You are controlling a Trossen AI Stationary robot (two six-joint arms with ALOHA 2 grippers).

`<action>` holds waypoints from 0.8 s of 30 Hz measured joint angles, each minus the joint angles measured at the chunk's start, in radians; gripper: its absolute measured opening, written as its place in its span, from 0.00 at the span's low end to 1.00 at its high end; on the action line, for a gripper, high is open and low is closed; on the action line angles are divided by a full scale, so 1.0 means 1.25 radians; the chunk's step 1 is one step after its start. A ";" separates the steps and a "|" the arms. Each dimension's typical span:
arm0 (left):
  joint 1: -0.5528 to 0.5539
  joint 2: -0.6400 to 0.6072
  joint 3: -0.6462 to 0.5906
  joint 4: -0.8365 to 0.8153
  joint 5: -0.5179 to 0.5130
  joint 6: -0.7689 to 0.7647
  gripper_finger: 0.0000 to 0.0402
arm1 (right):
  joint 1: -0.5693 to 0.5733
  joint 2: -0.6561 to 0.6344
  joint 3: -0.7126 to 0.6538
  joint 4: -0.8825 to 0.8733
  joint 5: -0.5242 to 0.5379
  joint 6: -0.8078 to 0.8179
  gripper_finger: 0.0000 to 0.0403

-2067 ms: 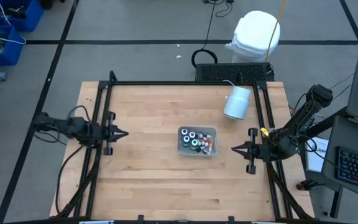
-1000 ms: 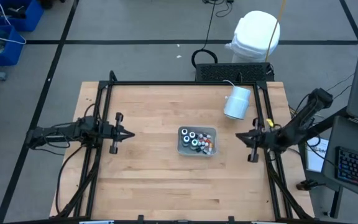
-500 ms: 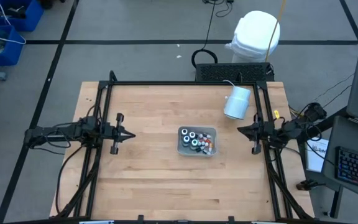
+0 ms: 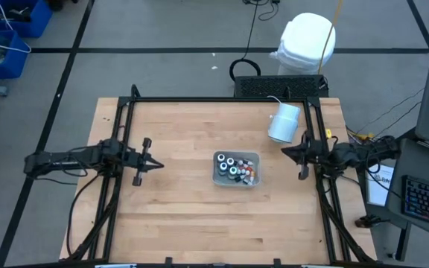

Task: Pick & Place food coloring
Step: Return to Home Position

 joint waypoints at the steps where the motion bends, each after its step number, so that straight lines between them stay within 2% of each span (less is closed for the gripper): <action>1: 0.002 0.009 0.000 0.000 0.003 0.000 0.02 | -0.009 0.000 0.000 0.014 -0.024 0.001 0.00; 4: 0.009 0.036 0.000 0.001 0.003 0.004 0.01 | -0.022 0.000 -0.026 0.061 -0.102 -0.006 0.00; 9: 0.012 0.065 -0.001 0.035 0.025 -0.003 0.03 | -0.023 0.001 -0.146 0.194 -0.101 0.024 0.00; 12: 0.012 0.071 -0.001 0.049 0.045 0.007 0.01 | -0.024 0.008 -0.146 0.153 -0.095 0.019 0.00; 16: 0.012 0.071 -0.001 0.054 0.043 0.008 0.02 | -0.024 0.000 -0.147 0.229 -0.103 -0.015 0.00; 24: 0.012 0.071 -0.001 0.019 0.042 0.005 0.02 | -0.024 0.001 -0.148 0.205 -0.122 -0.045 0.00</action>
